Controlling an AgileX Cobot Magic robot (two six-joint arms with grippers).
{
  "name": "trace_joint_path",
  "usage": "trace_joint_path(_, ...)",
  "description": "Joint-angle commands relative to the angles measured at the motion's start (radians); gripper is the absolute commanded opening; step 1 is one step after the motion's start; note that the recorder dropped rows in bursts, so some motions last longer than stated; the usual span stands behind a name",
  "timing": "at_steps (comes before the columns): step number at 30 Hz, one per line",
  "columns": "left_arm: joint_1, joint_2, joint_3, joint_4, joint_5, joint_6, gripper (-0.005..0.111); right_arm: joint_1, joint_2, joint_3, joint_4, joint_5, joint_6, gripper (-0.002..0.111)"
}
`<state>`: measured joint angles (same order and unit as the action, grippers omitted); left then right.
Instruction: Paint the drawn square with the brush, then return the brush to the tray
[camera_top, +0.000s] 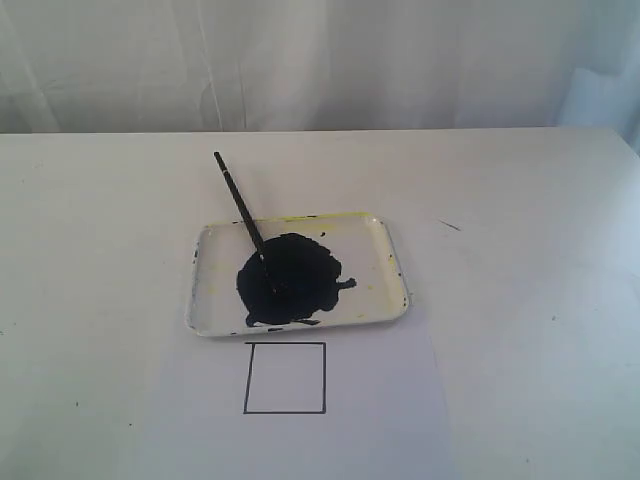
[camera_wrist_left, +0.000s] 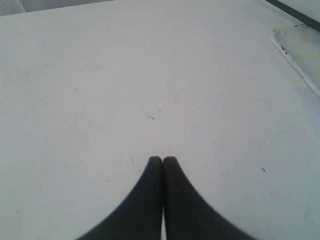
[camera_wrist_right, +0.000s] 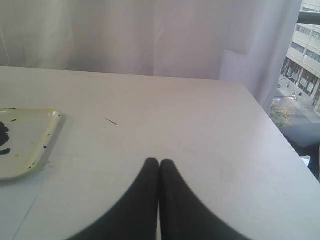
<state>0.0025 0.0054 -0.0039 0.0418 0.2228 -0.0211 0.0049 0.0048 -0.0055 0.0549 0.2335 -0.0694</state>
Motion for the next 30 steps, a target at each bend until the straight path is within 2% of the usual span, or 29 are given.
trace_joint_path(1,-0.007,-0.005,0.004,-0.010,0.002,-0.002,0.000,-0.005,-0.005,0.005,-0.003,-0.005,0.000,0.000)
trace_joint_path(15,-0.007,-0.005,0.004,-0.010,0.000,-0.002,0.000,-0.005,-0.005,0.005,-0.003,-0.005,0.000,0.000)
trace_joint_path(17,-0.007,-0.005,0.004,-0.010,-0.050,-0.002,0.000,-0.005,-0.005,0.005,-0.003,-0.010,0.000,0.000)
trace_joint_path(19,-0.007,-0.005,0.004,-0.057,-0.154,-0.127,0.000,-0.005,-0.005,0.005,-0.003,-0.088,0.000,0.000)
trace_joint_path(22,-0.007,-0.005,0.004,-0.057,-0.273,-0.210,0.000,-0.005,-0.005,0.005,0.000,-0.166,0.002,0.000)
trace_joint_path(23,-0.007,-0.005,0.004,-0.060,-0.350,-0.245,0.000,-0.005,-0.005,0.005,0.000,-0.218,0.002,0.000)
trace_joint_path(25,-0.007,-0.005,-0.012,-0.063,-0.358,-0.355,0.000,-0.005,-0.005,0.005,0.000,-0.304,0.004,0.000)
trace_joint_path(27,-0.007,-0.005,-0.080,-0.063,-0.360,-0.406,0.000,-0.005,-0.005,0.005,0.000,-0.370,0.058,0.000)
trace_joint_path(30,-0.007,-0.005,-0.167,-0.063,-0.345,-0.429,0.000,-0.005,-0.005,0.003,0.000,-0.377,0.127,0.000)
